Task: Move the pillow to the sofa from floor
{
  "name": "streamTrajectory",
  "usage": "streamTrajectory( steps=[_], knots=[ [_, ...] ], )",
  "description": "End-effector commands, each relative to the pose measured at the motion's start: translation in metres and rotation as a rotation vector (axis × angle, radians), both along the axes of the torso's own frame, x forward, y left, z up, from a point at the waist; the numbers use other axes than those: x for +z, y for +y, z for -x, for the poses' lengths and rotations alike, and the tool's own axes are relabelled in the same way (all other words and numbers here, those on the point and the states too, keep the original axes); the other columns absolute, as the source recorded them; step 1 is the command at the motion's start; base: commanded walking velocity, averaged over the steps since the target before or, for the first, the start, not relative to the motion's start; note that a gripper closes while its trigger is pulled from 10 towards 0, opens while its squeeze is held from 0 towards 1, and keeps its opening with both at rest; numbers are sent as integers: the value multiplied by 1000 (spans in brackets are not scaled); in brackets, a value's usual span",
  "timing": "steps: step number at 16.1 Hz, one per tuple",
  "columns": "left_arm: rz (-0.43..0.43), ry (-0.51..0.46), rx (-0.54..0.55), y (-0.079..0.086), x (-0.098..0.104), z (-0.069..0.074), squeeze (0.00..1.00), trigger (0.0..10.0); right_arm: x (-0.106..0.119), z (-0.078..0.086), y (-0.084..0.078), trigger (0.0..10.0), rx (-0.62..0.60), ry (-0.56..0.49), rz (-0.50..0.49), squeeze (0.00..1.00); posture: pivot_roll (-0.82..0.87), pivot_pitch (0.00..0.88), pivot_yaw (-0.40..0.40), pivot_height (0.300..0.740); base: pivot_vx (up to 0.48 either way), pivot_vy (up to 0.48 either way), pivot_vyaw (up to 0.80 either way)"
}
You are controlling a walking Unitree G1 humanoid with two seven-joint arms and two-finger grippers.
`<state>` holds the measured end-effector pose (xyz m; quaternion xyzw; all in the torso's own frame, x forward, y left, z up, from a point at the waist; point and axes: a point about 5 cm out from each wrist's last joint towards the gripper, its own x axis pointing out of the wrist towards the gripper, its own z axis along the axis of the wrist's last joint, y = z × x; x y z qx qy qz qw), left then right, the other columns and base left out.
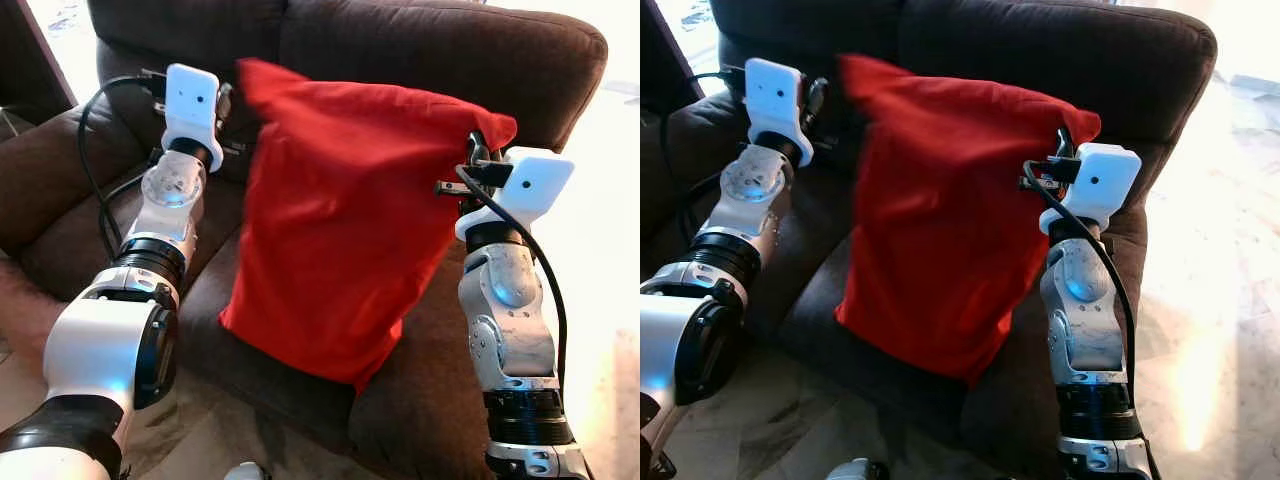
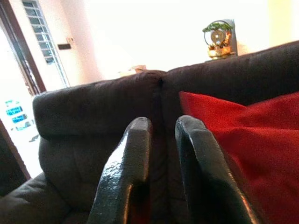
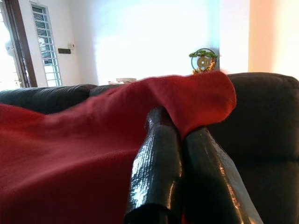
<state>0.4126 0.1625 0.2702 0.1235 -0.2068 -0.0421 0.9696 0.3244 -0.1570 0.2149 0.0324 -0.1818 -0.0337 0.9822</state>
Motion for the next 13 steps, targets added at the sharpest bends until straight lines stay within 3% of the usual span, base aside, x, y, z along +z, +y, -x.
streamTrajectory(
  steps=[1, 4, 5, 6, 12, 13],
  knots=[
    [-4, -18, 24, 7, 2, 2, 1000, 10000, 3, -1, 1, 10000, 6, -14, -5, 0, 49, 59, -37, 740, 0, 0, 0],
    [-5, -34, 38, 10, 4, 2, 1000, 10000, 3, -1, 1, 10000, 8, -12, -6, 0, 52, 63, -41, 740, 0, 0, 0],
    [-16, -62, 44, 11, 8, 4, 733, 10000, 1, -1, 2, 10000, 13, -9, -6, 0, 54, 65, -43, 740, 0, 0, 0],
    [-18, -79, 44, 12, 11, 5, 0, 10000, 1, -2, 4, 10000, 19, -7, -6, 0, 57, 68, -46, 740, 0, 0, 0],
    [1, -164, 96, 23, 14, 17, 0, 10000, -3, -6, 12, 10000, 76, 13, 9, 0, 66, 71, -57, 740, 0, 0, 0],
    [9, -172, 104, 24, 13, 19, 0, 10000, -4, -6, 13, 10000, 81, 17, 9, 157, 66, 73, -57, 740, 0, 0, 0]
  ],
)
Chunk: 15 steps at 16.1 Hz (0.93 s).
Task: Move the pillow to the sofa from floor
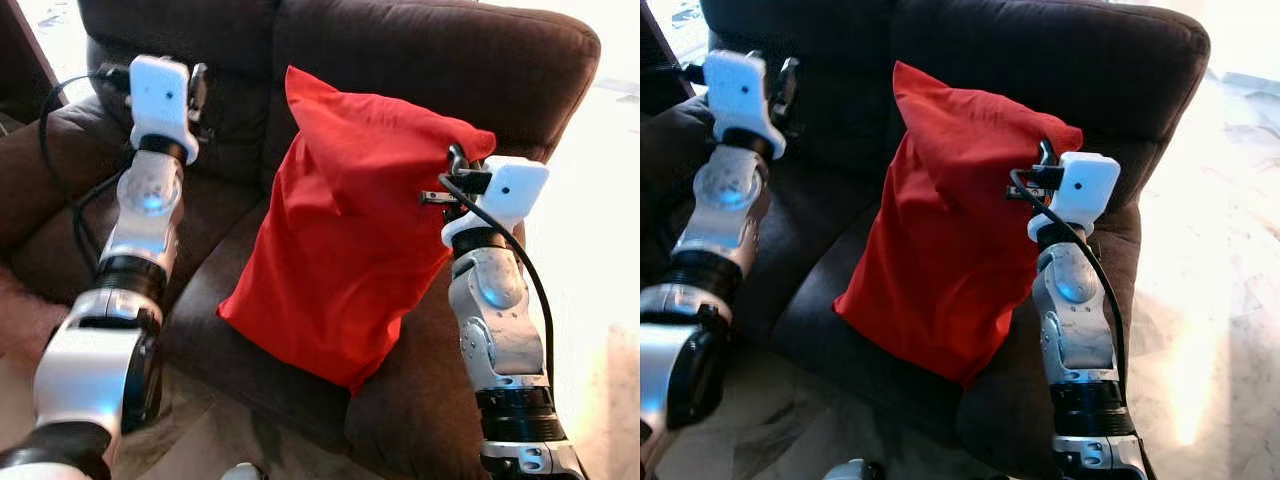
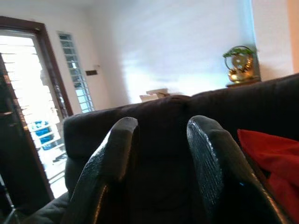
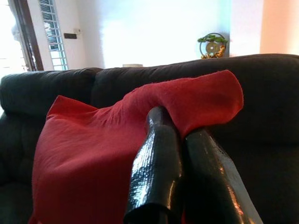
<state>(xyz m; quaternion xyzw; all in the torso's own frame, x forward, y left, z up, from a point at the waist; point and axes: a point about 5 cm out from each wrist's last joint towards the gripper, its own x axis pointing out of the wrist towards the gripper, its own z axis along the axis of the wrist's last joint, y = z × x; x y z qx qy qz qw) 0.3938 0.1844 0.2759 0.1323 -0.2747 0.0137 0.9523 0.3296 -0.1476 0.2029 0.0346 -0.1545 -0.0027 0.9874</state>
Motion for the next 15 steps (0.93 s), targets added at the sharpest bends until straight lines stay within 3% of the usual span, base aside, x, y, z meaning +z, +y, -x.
streamTrajectory(
  steps=[1, 3, 7, 8, 9, 13, 15],
  knots=[
    [10, -30, 22, 3, 4, 4, 0, 10000, 8, 0, 4, 10000, 21, -36, 3, 1000, 65, 72, -59, 740, 0, 0, 0],
    [39, -55, 59, 6, -7, 19, 0, 10000, 6, -1, 5, 10000, 33, -30, 8, 1000, 71, 76, -67, 740, 0, 0, 0],
    [35, -32, 54, 1, -17, 25, 0, 10000, 4, -4, 10, 10000, 49, -18, 20, 1000, 80, 77, -76, 740, 0, 0, 0],
    [23, -25, 53, -1, -17, 25, 0, 10000, 5, -5, 11, 10000, 51, -19, 23, 400, 81, 76, -76, 740, 0, 0, 0],
    [22, -23, 51, -1, -18, 25, 0, 10000, 5, -5, 11, 10000, 50, -19, 24, 0, 81, 76, -76, 740, 0, 0, 0],
    [32, 56, 37, -5, -47, 39, 0, 10000, -11, -1, 2, 10000, 16, 18, 27, 0, 77, 78, -72, 740, 0, 0, 0],
    [8, 140, 35, -2, -84, 54, 0, 10000, -38, 3, -8, 10000, -18, 75, 40, 0, 76, 79, -73, 740, 0, 0, 0]
  ],
)
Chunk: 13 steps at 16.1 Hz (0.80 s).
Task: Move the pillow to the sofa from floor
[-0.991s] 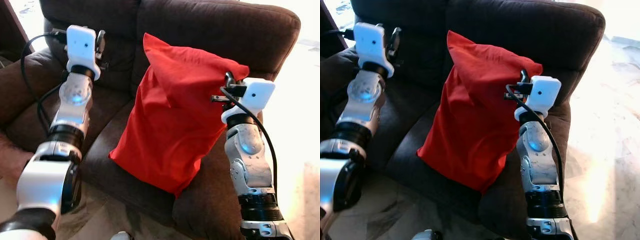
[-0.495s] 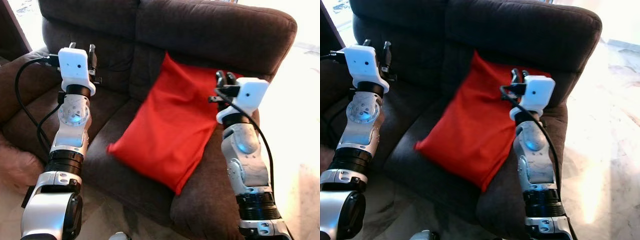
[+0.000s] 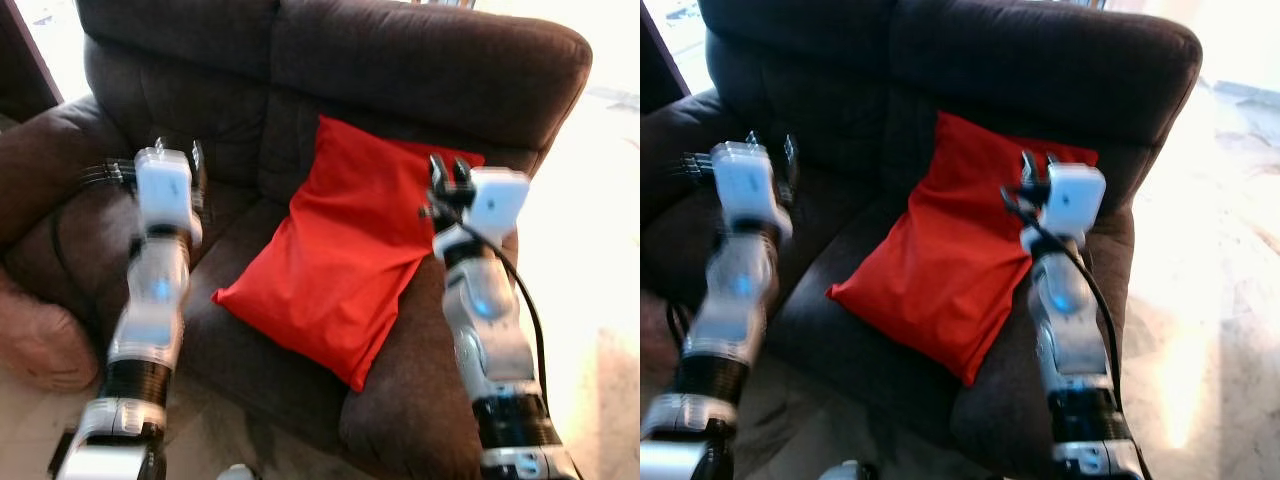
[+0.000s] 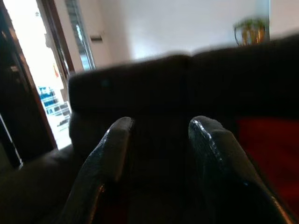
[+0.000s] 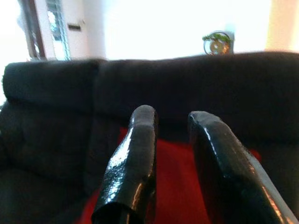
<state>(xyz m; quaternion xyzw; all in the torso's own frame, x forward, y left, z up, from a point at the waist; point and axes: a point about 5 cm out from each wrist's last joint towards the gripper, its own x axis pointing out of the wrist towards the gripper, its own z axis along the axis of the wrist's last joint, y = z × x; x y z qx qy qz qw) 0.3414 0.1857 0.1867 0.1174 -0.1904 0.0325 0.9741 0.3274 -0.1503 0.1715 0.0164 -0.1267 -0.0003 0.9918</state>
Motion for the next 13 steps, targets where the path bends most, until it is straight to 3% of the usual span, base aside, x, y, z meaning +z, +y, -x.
streamTrajectory(
  steps=[1, 2, 5, 8, 9, 11, 13],
  knots=[
    [-45, 3, -9, -2, -4, 3, 0, 10000, -15, 2, -9, 10000, -29, 43, 11, 0, 78, 80, -73, 740, 0, 0, 0],
    [-17, 78, 25, 7, -26, 7, 0, 10000, -34, 4, -16, 10000, -48, 105, 32, 0, 81, 80, -74, 740, 0, 0, 0],
    [-49, 275, 94, 24, -78, 20, 0, 10000, -78, 14, -26, 10000, -56, 271, 48, 0, 73, 74, -74, 740, 0, 0, 0],
    [-74, 507, 102, 26, -134, 42, 0, 10000, -133, 34, -46, 10000, -87, 476, 135, 0, 74, 60, -76, 740, 0, 0, 0],
    [-82, 554, 94, 25, -144, 47, 0, 10000, -141, 39, -50, 10000, -97, 511, 148, 0, 72, 58, -76, 740, 0, 0, 0],
    [-87, 755, 65, 20, -189, 78, 0, 10000, -180, 65, -65, 10000, -125, 708, 176, 0, 68, 41, -81, 740, 0, 0, 0],
    [-73, 877, 90, 22, -213, 100, 0, 10000, -204, 89, -69, 10000, -123, 842, 188, 0, 68, 27, -81, 740, 0, 0, 0]
  ],
)
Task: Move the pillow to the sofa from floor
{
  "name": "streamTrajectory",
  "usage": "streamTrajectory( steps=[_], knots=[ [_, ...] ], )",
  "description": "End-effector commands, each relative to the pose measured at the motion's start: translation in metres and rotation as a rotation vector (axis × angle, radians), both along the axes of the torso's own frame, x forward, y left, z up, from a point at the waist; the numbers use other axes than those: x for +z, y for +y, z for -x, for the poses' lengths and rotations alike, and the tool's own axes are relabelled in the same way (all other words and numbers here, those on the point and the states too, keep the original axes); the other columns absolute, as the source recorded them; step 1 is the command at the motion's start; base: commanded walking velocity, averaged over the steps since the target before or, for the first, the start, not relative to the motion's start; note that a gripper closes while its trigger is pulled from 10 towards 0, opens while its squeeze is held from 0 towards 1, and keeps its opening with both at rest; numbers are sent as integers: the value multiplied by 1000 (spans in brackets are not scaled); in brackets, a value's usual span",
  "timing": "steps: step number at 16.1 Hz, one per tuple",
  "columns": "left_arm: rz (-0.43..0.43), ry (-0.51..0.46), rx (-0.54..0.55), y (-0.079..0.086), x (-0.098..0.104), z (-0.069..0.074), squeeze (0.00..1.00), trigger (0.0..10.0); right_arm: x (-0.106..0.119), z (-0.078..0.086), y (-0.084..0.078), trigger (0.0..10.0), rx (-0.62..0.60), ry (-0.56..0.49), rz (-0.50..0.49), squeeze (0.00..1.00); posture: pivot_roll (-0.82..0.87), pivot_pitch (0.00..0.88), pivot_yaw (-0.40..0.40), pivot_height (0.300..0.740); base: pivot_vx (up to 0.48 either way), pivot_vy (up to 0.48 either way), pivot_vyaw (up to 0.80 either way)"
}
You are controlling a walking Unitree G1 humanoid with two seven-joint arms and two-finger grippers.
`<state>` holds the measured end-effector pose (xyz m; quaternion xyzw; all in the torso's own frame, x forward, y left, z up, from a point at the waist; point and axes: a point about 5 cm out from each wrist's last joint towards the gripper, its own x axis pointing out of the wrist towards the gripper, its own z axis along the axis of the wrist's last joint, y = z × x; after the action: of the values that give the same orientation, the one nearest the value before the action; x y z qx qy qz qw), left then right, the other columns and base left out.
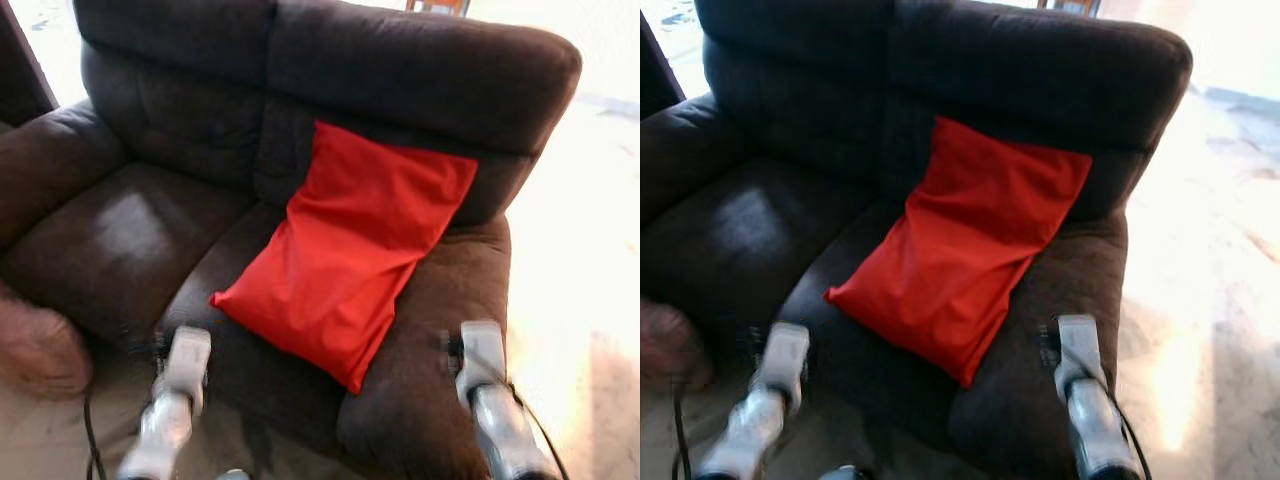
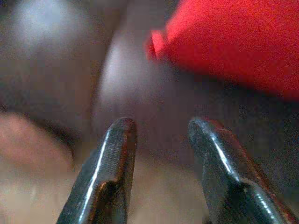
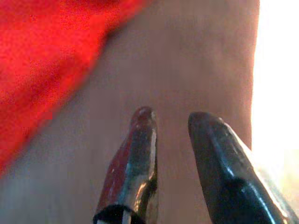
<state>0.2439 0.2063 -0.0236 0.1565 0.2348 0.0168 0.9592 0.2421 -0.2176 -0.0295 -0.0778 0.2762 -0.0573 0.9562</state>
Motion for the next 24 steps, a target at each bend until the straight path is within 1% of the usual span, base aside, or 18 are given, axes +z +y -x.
streamTrajectory(
  steps=[1, 2, 3, 4, 5, 7, 8, 9, 11, 14, 17, 18, 24],
  knots=[
    [-21, 97, 7, 4, -16, 17, 0, 10000, -14, 17, -3, 10000, 8, 93, 20, 0, 72, 21, -81, 740, 0, 0, 0],
    [-27, 152, 14, 6, -25, 28, 0, 10000, -20, 24, -3, 10000, 1, 120, 6, 0, 71, 20, -80, 740, 0, 0, 0],
    [-30, 193, 24, 9, -32, 36, 0, 10000, -22, 29, -6, 10000, -9, 121, 18, 0, 60, 10, -80, 740, 0, 0, 0],
    [-31, 221, 32, 10, -35, 41, 0, 10000, -24, 32, -7, 10000, -23, 128, 15, 0, 62, 8, -80, 740, 0, 0, 0],
    [-33, 271, 51, 14, -41, 50, 0, 10000, -27, 36, -7, 10000, -39, 147, -15, 0, 62, 0, -80, 740, 0, 0, 0],
    [-21, 341, 99, 19, -51, 66, 0, 10000, -37, 45, 3, 10000, 4, 215, -75, 0, 61, 0, -83, 740, 0, 0, 0],
    [-12, 357, 113, 20, -54, 72, 0, 10000, -43, 52, 8, 10000, 28, 258, -92, 0, 66, 0, -86, 740, 0, 0, 0],
    [-18, 372, 122, 21, -56, 76, 0, 10000, -46, 56, 9, 10000, 31, 282, -88, 0, 72, 0, -89, 740, 0, 0, 0],
    [-3, 372, 144, 21, -57, 78, 0, 10000, -47, 57, 10, 10000, 25, 281, -88, 0, 69, 0, -89, 740, 0, 0, 0],
    [-10, 400, 128, 20, -59, 81, 0, 10000, -48, 58, 12, 10000, 30, 289, -90, 0, 67, 0, -88, 740, 0, 0, 0],
    [-9, 403, 121, 16, -59, 79, 0, 10000, -52, 64, 15, 10000, 48, 320, -88, 0, 63, 0, -84, 740, 0, 0, 0],
    [-8, 403, 120, 16, -59, 79, 0, 10000, -53, 66, 18, 10000, 72, 331, -82, 0, 62, 0, -82, 740, 0, 0, 0],
    [-4, 409, 113, 14, -59, 78, 0, 10000, -56, 70, 23, 10000, 57, 351, -87, 0, 60, 4, -84, 740, 0, 245, 0]
  ],
)
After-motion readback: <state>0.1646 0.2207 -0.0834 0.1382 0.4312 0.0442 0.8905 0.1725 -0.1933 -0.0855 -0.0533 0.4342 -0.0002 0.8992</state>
